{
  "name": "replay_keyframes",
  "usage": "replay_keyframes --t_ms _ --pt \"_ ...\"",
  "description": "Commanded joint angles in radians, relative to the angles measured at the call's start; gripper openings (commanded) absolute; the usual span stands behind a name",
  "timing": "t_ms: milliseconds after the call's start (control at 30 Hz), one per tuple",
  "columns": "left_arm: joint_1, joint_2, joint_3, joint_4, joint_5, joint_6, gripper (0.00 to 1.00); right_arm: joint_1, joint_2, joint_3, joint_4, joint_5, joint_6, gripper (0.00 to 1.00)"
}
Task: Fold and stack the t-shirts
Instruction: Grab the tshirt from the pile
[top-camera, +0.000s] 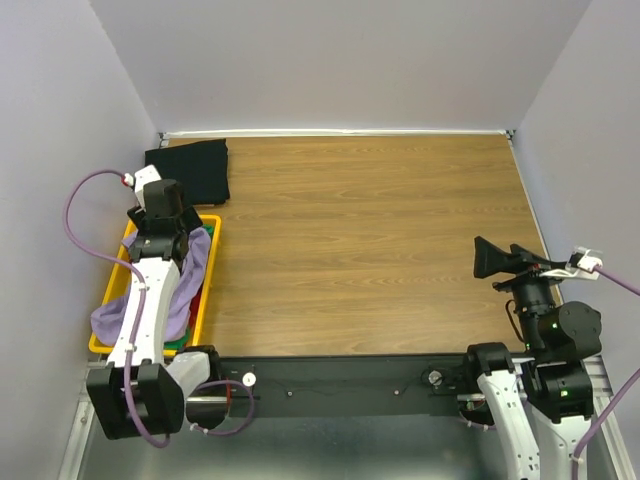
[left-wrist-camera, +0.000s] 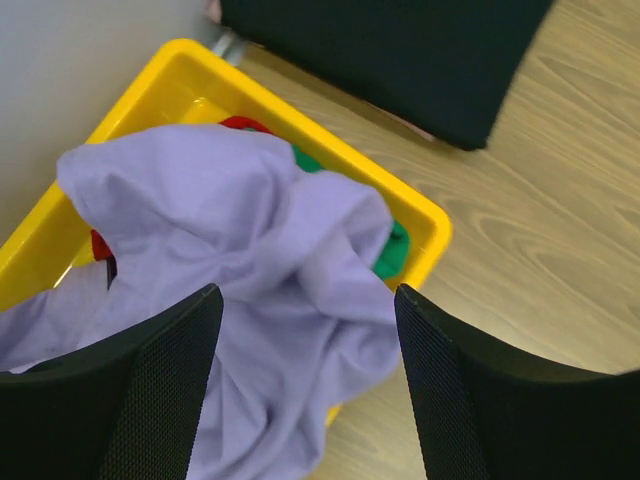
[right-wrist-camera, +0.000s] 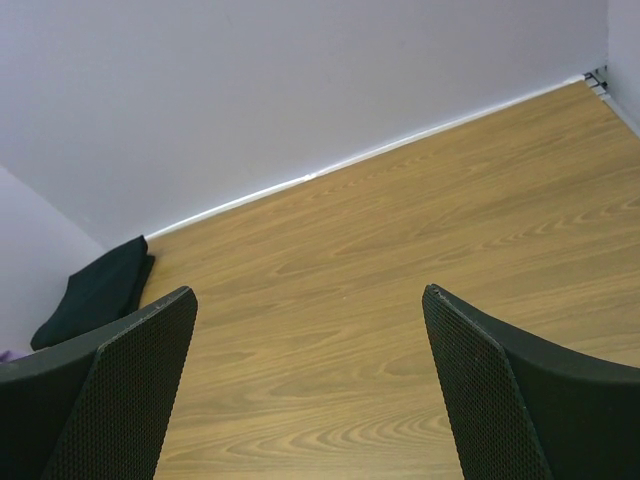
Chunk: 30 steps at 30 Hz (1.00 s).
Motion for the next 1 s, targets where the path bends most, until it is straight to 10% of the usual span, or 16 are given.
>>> replay_keyframes --t_ms 0,200,333,633,967 --pt "0.053 0.052 -0.047 0.110 0.001 -0.017 0.75 0.008 -0.016 -0.023 -0.028 -0.030 0.019 1.00" --pt "0.076 0.128 -0.056 0.197 -0.009 -0.063 0.53 0.009 -0.009 -0.039 -0.028 -0.045 0.034 1.00" --pt "0.072 0.093 0.010 0.191 -0.015 -0.039 0.00 0.008 -0.006 -0.028 -0.029 -0.051 0.025 1.00" --pt "-0.285 -0.010 0.365 0.148 -0.026 0.029 0.00 0.008 0.015 -0.025 -0.029 -0.041 0.023 1.00" --pt "-0.777 0.295 1.113 0.176 0.123 0.187 0.00 0.008 0.052 0.024 -0.032 -0.031 -0.001 1.00"
